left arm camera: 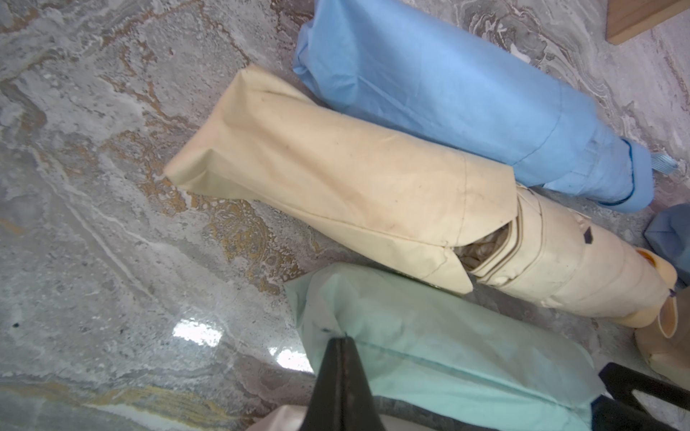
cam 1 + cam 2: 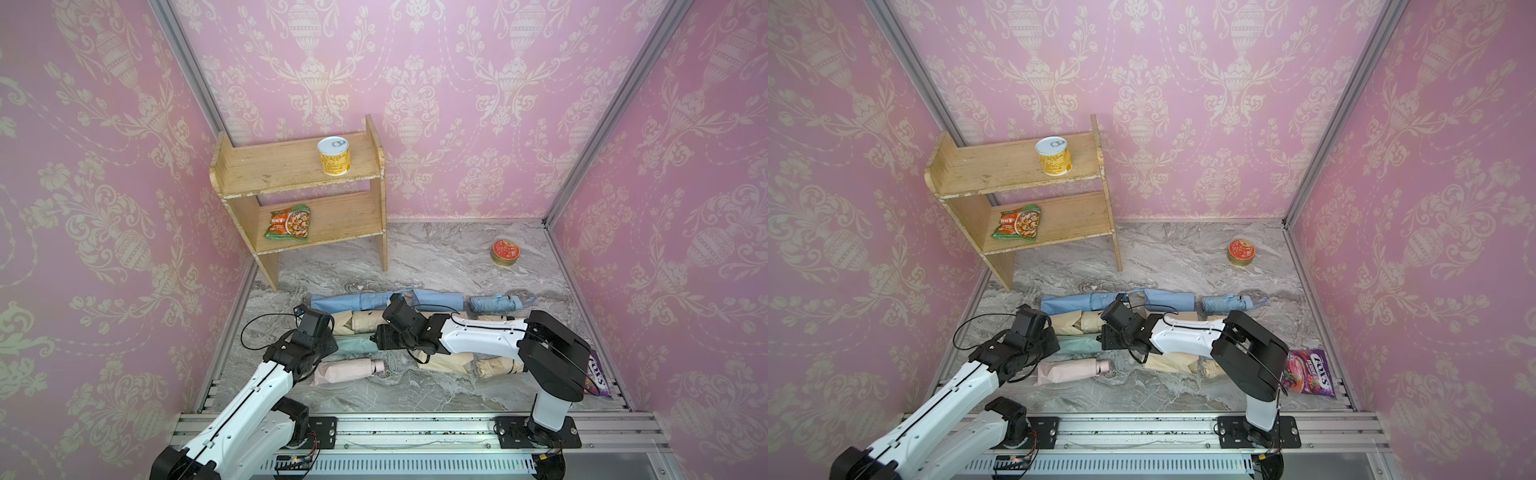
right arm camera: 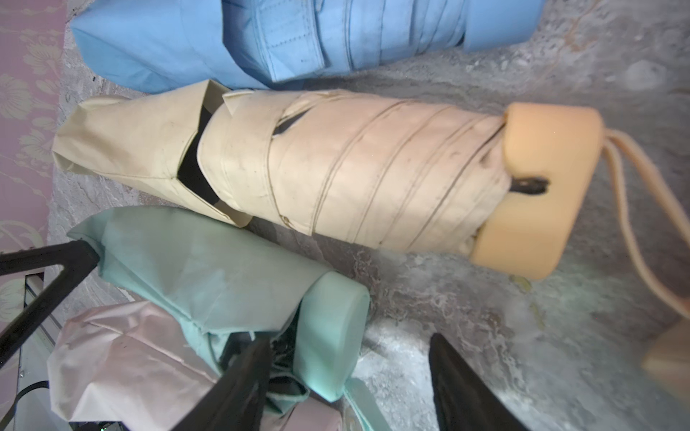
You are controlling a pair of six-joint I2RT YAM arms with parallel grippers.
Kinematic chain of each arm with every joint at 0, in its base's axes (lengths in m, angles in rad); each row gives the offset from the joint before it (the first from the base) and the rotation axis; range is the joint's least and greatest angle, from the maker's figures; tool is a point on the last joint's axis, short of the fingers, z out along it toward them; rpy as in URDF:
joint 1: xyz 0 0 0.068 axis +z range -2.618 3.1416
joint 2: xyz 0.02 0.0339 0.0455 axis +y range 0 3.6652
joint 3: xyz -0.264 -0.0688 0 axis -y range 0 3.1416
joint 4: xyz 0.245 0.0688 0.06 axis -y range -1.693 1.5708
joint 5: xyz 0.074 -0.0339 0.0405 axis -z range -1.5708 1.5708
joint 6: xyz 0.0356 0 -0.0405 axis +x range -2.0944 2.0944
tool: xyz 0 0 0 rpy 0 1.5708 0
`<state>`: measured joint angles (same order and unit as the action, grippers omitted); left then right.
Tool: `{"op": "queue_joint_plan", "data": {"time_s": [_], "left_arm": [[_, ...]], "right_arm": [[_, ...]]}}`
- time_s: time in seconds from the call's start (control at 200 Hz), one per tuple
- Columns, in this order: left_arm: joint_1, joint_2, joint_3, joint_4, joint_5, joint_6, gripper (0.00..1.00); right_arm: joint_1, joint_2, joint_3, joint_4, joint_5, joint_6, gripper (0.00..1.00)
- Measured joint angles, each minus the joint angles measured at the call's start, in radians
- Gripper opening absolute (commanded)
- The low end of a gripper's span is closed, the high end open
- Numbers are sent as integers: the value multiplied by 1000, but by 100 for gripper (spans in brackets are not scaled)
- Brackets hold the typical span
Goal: Take umbrellas out of sleeves
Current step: Take out the umbrella from the umbrella sleeve.
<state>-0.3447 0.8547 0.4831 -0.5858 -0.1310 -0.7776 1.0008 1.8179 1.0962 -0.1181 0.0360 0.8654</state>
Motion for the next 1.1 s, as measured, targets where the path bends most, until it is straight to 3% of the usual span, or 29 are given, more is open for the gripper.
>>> {"op": "queue_joint_plan", "data": {"time_s": [0.435,1.101], "left_arm": [[0,-1,-18,39,1,0,0],[15,-108,-25,17,-74,2,0]], "right_arm": [[-3,68,40,-10,-21,6,63],[-3,78,66,-52,66,11,59]]}}
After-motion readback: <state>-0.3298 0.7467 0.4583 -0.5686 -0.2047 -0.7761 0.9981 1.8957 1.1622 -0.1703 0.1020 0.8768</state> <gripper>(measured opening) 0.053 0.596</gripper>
